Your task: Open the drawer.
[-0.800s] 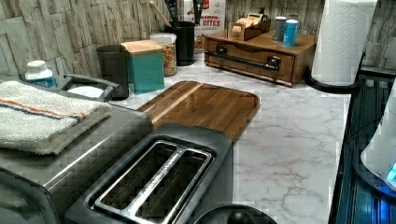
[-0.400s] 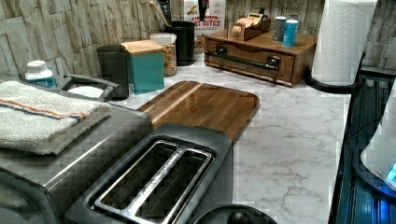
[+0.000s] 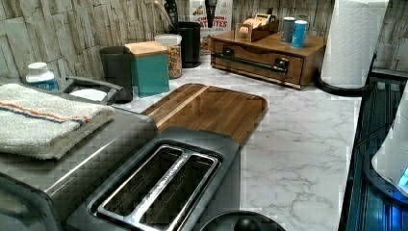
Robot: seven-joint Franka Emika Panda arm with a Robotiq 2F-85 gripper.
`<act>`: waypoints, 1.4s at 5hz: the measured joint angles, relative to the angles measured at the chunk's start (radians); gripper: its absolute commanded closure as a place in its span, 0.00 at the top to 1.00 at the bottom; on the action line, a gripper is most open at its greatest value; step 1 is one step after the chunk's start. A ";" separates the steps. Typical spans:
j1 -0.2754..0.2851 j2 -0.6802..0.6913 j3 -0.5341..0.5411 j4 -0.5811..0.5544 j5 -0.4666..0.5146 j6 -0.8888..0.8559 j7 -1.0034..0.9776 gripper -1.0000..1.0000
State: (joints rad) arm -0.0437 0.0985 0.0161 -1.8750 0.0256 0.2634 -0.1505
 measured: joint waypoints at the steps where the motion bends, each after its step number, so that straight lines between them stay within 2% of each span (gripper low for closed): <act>1: 0.004 0.010 -0.027 -0.011 -0.001 0.041 -0.151 1.00; 2: -0.014 0.020 -0.049 -0.012 -0.008 0.077 -0.353 1.00; 4: -0.100 0.066 -0.102 -0.009 -0.029 0.165 -0.559 1.00; 6: -0.199 0.151 -0.169 -0.008 -0.096 0.305 -0.605 1.00; 7: -0.222 0.173 -0.198 -0.012 -0.158 0.314 -0.605 1.00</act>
State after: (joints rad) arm -0.2661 0.2712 -0.1819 -1.8867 -0.1320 0.5771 -0.7559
